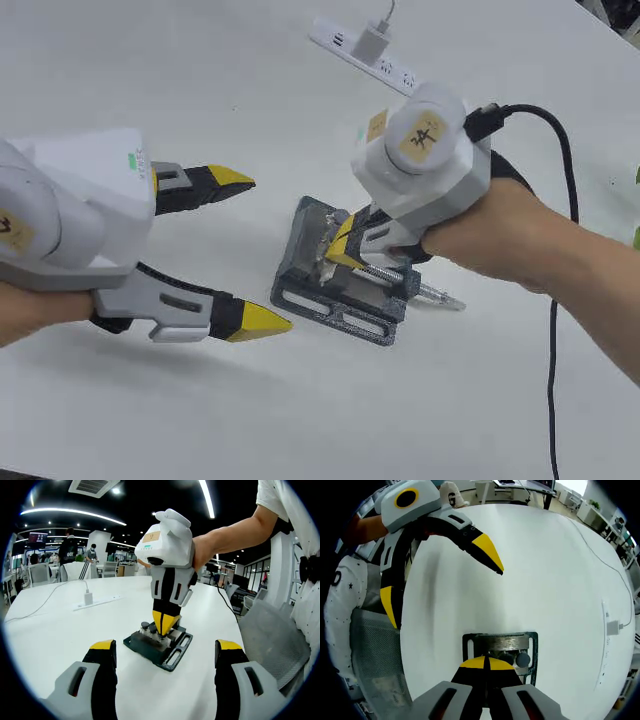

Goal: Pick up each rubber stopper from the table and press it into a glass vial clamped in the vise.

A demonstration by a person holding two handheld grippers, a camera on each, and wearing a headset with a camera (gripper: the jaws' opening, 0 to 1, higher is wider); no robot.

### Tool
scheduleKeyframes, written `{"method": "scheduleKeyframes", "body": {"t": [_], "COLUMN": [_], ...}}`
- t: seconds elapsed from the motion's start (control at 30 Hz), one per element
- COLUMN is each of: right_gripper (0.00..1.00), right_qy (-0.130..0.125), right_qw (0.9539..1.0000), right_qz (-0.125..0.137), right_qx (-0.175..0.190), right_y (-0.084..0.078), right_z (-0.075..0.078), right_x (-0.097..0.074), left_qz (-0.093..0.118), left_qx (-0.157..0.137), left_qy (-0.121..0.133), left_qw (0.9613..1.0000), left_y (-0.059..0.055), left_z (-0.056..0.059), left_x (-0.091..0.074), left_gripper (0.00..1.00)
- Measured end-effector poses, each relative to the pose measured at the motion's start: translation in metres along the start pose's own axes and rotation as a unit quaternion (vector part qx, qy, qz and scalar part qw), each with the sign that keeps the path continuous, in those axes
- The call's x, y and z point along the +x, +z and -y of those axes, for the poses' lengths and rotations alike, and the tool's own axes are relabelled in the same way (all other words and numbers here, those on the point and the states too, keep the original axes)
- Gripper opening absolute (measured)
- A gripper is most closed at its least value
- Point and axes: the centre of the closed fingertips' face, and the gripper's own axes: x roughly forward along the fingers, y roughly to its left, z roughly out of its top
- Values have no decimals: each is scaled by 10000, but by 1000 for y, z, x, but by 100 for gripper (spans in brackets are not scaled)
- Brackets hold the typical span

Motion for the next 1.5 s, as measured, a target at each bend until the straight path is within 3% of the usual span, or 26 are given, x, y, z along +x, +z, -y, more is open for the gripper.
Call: {"method": "scheduleKeyframes", "body": {"t": [0.13, 0.33, 0.6, 0.87, 1.1, 1.33, 1.5], "right_gripper": [0, 0, 0, 0, 0, 0, 0], "right_qy": [98, 129, 50, -42, -78, -183, -306], "right_qw": [9999, 9991, 10000, 9983, 9972, 9940, 9888], "right_qz": [-123, -353, -57, 398, 549, 843, 1151], "right_qx": [56, -173, -1, 420, 503, 666, 894], "right_y": [0, 1, -2, -1, 0, 3, -1], "right_z": [1, 1, -2, -1, -4, -4, -2], "right_x": [0, 1, -3, -5, -7, -15, -22], "left_qz": [11, 0, -41, -135, -168, -233, -292], "left_qx": [16, 62, 97, 118, 113, 133, 149], "left_qy": [-15, -78, -71, -53, -52, -86, -97], "left_qw": [10000, 10000, 9999, 9998, 9998, 9996, 9994], "left_y": [2, 5, 9, 5, 3, 1, -1], "left_z": [2, 7, 8, 8, 7, 9, 9], "left_x": [1, 2, -3, -6, -6, -6, -7], "left_gripper": [79, 79, 79, 79, 79, 79, 80]}}
